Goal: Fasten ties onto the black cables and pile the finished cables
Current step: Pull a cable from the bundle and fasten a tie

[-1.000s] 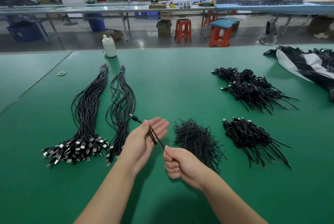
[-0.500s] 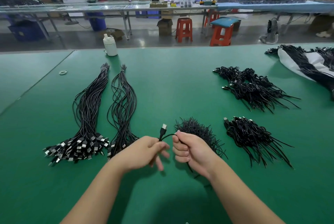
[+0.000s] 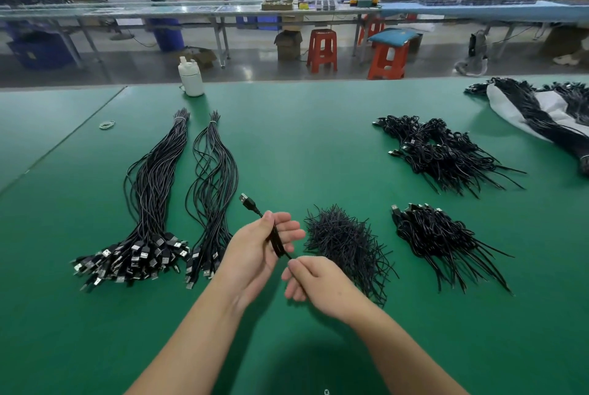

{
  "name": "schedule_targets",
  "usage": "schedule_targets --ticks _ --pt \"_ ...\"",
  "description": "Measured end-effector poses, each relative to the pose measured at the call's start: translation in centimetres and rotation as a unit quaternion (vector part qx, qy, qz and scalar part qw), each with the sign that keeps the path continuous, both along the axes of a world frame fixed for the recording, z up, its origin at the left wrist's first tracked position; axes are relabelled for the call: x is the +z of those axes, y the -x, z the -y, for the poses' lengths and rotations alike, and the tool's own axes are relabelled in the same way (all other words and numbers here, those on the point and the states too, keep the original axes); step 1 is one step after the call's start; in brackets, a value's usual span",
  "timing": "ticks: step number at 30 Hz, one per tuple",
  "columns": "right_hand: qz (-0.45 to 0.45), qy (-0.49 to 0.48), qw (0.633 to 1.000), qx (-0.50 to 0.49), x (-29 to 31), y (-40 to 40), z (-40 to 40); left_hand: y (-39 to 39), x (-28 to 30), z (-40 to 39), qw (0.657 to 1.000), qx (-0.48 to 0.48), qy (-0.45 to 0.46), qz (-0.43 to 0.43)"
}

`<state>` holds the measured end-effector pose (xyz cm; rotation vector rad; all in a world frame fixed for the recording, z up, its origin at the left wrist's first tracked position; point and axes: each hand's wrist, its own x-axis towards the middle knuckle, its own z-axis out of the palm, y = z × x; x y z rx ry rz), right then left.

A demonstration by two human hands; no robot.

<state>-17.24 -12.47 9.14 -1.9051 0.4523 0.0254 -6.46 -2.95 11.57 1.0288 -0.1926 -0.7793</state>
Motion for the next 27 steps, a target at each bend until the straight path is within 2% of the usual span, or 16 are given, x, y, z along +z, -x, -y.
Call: schedule_targets --ticks 3,6,10,14,20,22,25,27 --pt "0.026 -0.004 1.0 0.015 0.4 0.0 0.1 0.3 0.0 0.0 1.0 -0.004 -0.015 0.005" --pt "0.067 -0.136 0.989 -0.001 0.4 0.1 0.3 0.8 -0.3 0.1 1.0 -0.025 -0.017 -0.006" --pt "0.118 -0.233 0.963 -0.073 0.5 -0.1 0.2 1.4 -0.3 0.2 0.993 -0.102 -0.048 0.026" --pt "0.138 -0.202 0.964 -0.104 0.3 0.0 0.1 1.2 0.2 0.0 0.986 -0.149 -0.066 0.042" --pt "0.155 -0.209 0.957 -0.131 -0.5 0.1 -0.6 1.8 0.7 0.6 0.964 -0.138 -0.181 0.14" --pt "0.158 -0.202 0.958 -0.128 -0.5 0.1 -0.4 1.9 1.1 0.4 0.966 -0.144 -0.171 0.129" --pt "0.144 -0.161 0.968 -0.13 -0.8 0.4 -0.1 1.2 1.8 -0.4 0.965 -0.201 -0.139 0.098" --pt "0.139 -0.134 0.972 -0.133 -1.0 0.5 0.0 1.0 2.0 -0.8 0.947 -0.228 -0.177 0.142"
